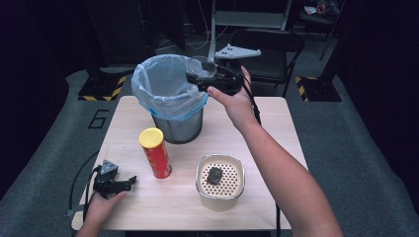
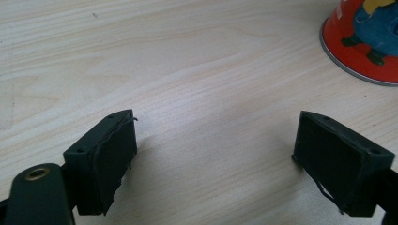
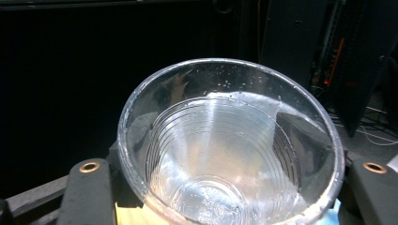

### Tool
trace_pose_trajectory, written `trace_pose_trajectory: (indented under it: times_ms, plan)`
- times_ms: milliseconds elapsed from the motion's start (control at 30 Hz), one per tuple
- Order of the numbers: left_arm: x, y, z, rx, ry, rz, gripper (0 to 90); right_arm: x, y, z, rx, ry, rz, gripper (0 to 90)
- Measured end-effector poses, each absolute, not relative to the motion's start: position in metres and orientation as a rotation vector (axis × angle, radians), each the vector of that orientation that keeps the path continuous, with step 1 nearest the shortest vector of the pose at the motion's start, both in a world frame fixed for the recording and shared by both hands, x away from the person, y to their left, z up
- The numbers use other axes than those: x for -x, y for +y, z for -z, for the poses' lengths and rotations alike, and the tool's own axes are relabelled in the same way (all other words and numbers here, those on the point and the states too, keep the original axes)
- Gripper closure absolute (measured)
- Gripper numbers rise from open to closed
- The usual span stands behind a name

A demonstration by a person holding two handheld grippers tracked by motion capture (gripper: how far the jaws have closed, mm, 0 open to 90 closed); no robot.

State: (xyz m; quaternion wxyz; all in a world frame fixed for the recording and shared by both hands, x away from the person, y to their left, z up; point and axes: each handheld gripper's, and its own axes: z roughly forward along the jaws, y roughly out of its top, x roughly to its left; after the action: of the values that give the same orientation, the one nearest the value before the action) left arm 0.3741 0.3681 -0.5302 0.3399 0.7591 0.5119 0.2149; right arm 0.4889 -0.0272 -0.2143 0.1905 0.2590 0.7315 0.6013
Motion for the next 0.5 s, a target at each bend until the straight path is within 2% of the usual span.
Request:
trace_pose_trajectory:
  times_ms: [300,500]
  plan:
    - [-0.374,0.369,0.530,-1.973,1.327,-0.539,10.7,-0.529,0.018,0.221,-0.775,2.049,-1.584,32.2]
    - [-0.374,0.368,0.530,-1.994,1.324,-0.568,10.8,-0.544,0.031,0.231,-0.835,2.027,-1.538,32.3]
